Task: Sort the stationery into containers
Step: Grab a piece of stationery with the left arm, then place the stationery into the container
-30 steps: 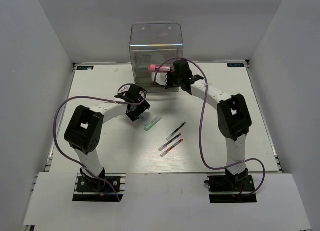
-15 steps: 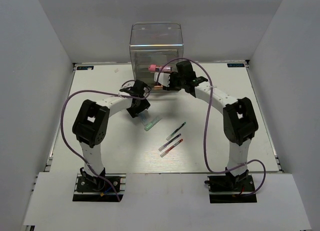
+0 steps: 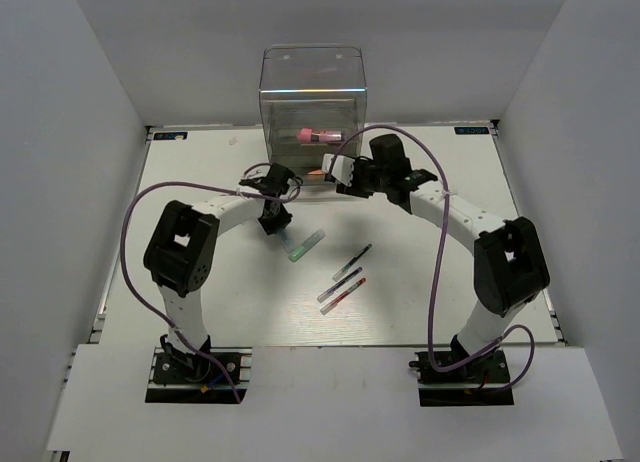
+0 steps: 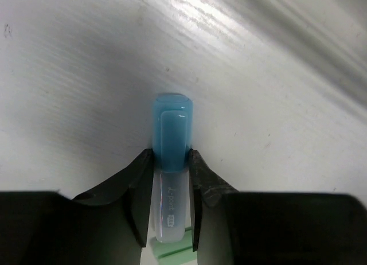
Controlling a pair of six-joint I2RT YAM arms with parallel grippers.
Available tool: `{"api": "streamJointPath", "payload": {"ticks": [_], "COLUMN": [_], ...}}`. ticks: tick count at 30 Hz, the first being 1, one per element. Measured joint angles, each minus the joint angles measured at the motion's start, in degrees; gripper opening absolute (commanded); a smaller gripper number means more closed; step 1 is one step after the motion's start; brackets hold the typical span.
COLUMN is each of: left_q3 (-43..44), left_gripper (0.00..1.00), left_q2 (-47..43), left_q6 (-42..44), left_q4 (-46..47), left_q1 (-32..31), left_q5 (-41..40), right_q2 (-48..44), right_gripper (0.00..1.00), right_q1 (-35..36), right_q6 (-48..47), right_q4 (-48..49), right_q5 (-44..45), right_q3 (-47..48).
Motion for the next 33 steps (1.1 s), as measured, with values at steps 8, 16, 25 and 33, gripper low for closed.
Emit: {"api": "streamJointPath", "payload": {"ticks": [8, 16, 25, 33], "left_q3": [-9.2, -11.6, -13.3, -14.3], "left_gripper": [0.00, 0.00, 0.00, 0.00], "left_q2": [-7.3, -15.7, -18.4, -15.9], "left_q6": [0.9, -0.7, -12.9, -24.8], "left_q4": [4.4, 14.5, 36.8, 50.4], "left_q1": [0.0, 0.0, 0.0, 0.0], "left_q5": [6.0, 15.2, 18.8, 11.8], "right_q2": [-4.0, -11.5, -14.8, -17.3], "right_gripper": [0.89, 0.91, 0.86, 0.80], "right_q1": [-0.5, -0.6, -1.1, -1.7], "right_q6": [1.4, 1.6, 1.7, 3.0], "right_q4": [-0.1, 0.5, 0.8, 1.7], "right_q5": [-3.0, -6.5, -7.8, -8.7], "right_q3": [-7.6, -17.6, -23.0, -24.1]}}
